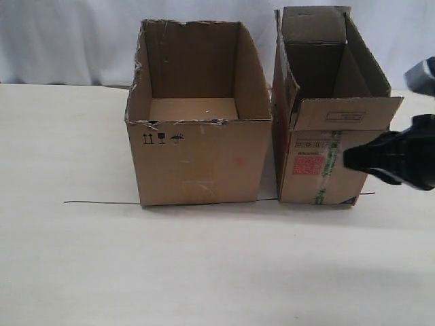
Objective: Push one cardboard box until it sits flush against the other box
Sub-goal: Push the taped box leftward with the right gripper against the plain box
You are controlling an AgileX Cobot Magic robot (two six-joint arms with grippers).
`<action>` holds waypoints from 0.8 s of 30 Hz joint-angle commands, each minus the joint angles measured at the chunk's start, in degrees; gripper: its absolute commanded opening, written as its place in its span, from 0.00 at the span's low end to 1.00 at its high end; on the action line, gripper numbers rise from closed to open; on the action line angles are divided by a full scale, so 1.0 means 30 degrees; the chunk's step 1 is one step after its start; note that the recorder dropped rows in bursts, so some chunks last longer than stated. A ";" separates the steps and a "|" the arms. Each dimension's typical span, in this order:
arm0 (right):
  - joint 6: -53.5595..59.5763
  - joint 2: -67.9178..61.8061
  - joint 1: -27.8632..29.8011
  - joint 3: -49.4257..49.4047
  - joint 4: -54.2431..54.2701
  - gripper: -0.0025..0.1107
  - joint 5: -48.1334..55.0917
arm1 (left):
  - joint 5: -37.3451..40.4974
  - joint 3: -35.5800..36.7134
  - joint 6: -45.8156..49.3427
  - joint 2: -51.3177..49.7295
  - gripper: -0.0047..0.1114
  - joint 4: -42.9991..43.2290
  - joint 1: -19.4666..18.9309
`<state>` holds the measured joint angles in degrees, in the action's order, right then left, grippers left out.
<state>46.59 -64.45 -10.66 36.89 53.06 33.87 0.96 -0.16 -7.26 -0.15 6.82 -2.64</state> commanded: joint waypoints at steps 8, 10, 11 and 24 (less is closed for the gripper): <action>-1.0299 -0.1438 0.5374 0.3901 -1.1954 0.07 -0.2847 | -0.0018 0.0052 -0.0046 0.0049 0.04 0.0013 0.0013; -0.9048 -0.3354 0.6547 0.4899 -1.0521 0.07 -0.2662 | -0.0018 0.0052 -0.0046 0.0049 0.04 0.0013 0.0013; -0.8504 -0.4081 0.7010 0.5409 -0.9820 0.07 -0.2489 | -0.0018 0.0052 -0.0046 0.0049 0.04 0.0013 0.0013; -0.1575 -1.5419 1.0131 1.1556 0.0332 0.07 0.4224 | -0.0018 0.0052 -0.0046 0.0049 0.04 0.0054 0.0013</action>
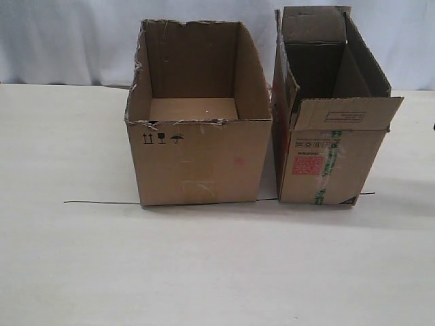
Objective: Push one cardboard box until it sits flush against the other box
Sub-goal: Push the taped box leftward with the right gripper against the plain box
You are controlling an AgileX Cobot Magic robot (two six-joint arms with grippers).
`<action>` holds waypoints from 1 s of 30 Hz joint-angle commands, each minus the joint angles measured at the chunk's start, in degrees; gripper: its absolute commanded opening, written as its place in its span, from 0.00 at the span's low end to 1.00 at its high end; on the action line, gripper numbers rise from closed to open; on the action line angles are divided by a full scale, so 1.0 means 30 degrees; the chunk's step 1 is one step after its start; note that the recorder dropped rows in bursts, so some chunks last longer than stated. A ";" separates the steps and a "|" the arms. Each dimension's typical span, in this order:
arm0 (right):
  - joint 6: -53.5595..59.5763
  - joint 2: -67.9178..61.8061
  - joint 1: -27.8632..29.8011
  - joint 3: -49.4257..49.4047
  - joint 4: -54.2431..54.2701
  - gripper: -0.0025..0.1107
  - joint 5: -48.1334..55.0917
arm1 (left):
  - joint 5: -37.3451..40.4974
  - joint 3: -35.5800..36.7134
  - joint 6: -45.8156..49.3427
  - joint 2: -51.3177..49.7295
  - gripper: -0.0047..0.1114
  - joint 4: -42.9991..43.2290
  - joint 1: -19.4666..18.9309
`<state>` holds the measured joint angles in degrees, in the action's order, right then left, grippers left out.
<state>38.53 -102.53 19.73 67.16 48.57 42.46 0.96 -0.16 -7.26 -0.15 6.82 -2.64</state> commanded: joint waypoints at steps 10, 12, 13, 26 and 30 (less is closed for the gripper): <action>0.4111 -0.7245 -0.2202 0.3959 0.7394 0.07 0.3093 | -0.0018 0.0052 -0.0046 0.0049 0.04 0.0054 0.0013; 0.4381 -0.7691 -0.3278 0.4501 0.8156 0.07 0.3093 | -0.0018 0.0052 -0.0046 0.0049 0.04 0.0054 0.0013; 0.4381 -0.7943 -0.3821 0.4939 0.8443 0.07 0.3042 | -0.0018 0.0052 -0.0046 0.0049 0.04 0.0054 0.0013; 0.2892 -0.9226 -0.4398 0.5357 0.8668 0.07 0.4315 | -0.0018 0.0052 -0.0046 0.0049 0.04 0.0015 0.0013; 0.2790 -0.9226 -0.4398 0.5357 0.9228 0.07 0.4437 | -0.0018 0.0052 -0.0046 0.0049 0.04 0.0015 0.0013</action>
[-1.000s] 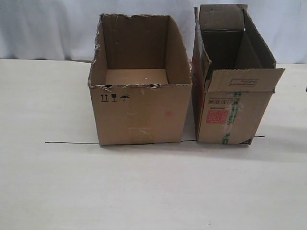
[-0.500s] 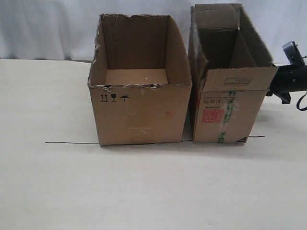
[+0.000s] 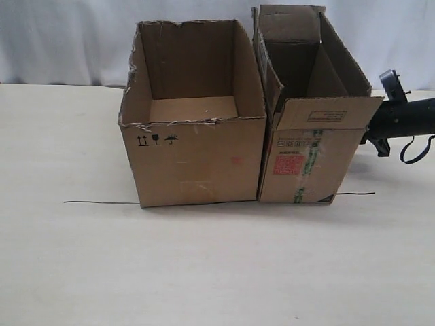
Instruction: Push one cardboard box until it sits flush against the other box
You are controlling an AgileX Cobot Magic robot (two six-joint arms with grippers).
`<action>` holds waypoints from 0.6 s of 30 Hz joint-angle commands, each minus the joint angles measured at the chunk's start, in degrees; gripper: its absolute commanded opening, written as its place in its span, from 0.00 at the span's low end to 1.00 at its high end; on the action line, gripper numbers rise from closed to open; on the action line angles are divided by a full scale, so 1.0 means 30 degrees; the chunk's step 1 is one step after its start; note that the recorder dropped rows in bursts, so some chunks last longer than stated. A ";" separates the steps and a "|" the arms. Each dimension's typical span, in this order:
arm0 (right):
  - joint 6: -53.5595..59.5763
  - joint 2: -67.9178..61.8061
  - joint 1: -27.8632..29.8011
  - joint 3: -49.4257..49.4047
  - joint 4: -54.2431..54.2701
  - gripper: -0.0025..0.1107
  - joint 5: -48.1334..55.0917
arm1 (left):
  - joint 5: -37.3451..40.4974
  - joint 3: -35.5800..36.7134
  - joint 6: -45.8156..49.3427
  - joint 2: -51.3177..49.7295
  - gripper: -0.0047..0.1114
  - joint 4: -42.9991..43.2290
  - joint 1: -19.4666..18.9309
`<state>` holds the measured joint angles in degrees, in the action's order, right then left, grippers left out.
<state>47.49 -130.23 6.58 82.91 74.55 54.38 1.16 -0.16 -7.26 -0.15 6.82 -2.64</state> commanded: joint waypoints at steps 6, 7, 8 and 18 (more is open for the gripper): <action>-0.0197 0.0008 -0.0015 0.0106 0.0584 0.07 0.0692 | -0.0086 0.0052 -0.0046 0.0049 0.04 0.0015 0.0013; -0.0197 0.0008 -0.0015 0.0106 0.0629 0.07 0.0809 | -0.0086 0.0052 -0.0046 0.0049 0.04 0.0015 0.0013; -0.0197 0.0008 -0.0015 0.0106 0.0723 0.07 0.0860 | -0.0086 0.0052 -0.0046 0.0049 0.04 0.0015 0.0013; 0.0547 0.0931 0.0557 0.0106 0.1196 0.07 0.0088 | -0.0086 0.0052 -0.0046 0.0049 0.04 0.0015 0.0013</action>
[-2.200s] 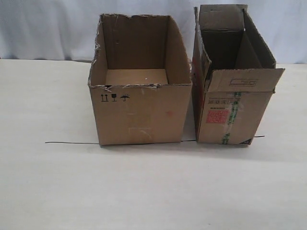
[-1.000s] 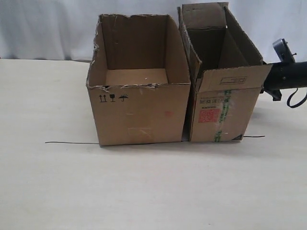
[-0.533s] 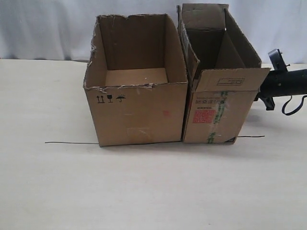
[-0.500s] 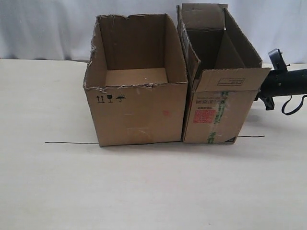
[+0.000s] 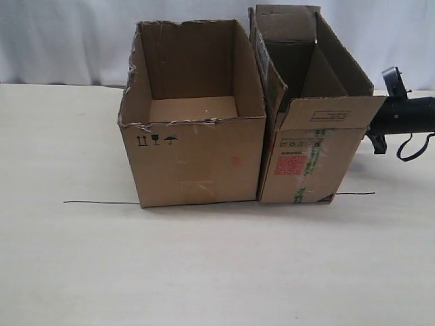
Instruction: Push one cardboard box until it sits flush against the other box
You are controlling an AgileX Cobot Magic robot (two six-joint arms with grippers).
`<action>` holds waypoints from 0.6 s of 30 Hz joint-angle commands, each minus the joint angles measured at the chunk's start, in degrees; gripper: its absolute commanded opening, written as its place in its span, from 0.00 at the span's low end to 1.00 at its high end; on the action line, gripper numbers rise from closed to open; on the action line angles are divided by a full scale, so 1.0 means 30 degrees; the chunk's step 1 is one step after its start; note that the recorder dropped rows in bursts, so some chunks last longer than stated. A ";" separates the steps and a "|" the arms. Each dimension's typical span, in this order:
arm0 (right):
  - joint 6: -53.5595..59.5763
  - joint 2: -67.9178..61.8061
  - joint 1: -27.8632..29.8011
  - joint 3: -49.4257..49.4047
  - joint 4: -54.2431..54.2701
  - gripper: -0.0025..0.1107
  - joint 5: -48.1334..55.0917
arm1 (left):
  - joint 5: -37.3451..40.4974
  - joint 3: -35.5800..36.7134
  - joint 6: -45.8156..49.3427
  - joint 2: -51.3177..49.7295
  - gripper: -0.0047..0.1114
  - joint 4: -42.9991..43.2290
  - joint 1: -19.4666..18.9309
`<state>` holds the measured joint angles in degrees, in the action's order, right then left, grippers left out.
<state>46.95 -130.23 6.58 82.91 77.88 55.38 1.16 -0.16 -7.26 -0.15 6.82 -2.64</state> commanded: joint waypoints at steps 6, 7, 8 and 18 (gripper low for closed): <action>-0.0222 0.5147 0.3422 0.0106 -0.2663 0.07 -0.0420 | -0.0086 0.0052 -0.0046 0.0049 0.04 0.0015 0.0013; -0.0634 0.6129 0.3806 0.0106 -0.3784 0.07 -0.0538 | -0.0086 0.0052 -0.0046 0.0049 0.04 0.0015 0.0013; -0.1094 0.6973 0.4026 0.0006 -0.4968 0.07 -0.0743 | -0.0086 0.0052 -0.0046 0.0049 0.04 0.0015 0.0013; -0.0529 1.8249 0.2037 -0.8904 -0.6709 0.07 -1.1144 | -0.0086 0.0052 -0.0046 0.0049 0.04 0.0016 0.0013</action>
<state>43.71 -82.01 16.00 64.71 58.33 31.93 1.16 -0.16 -7.26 -0.15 6.82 -2.64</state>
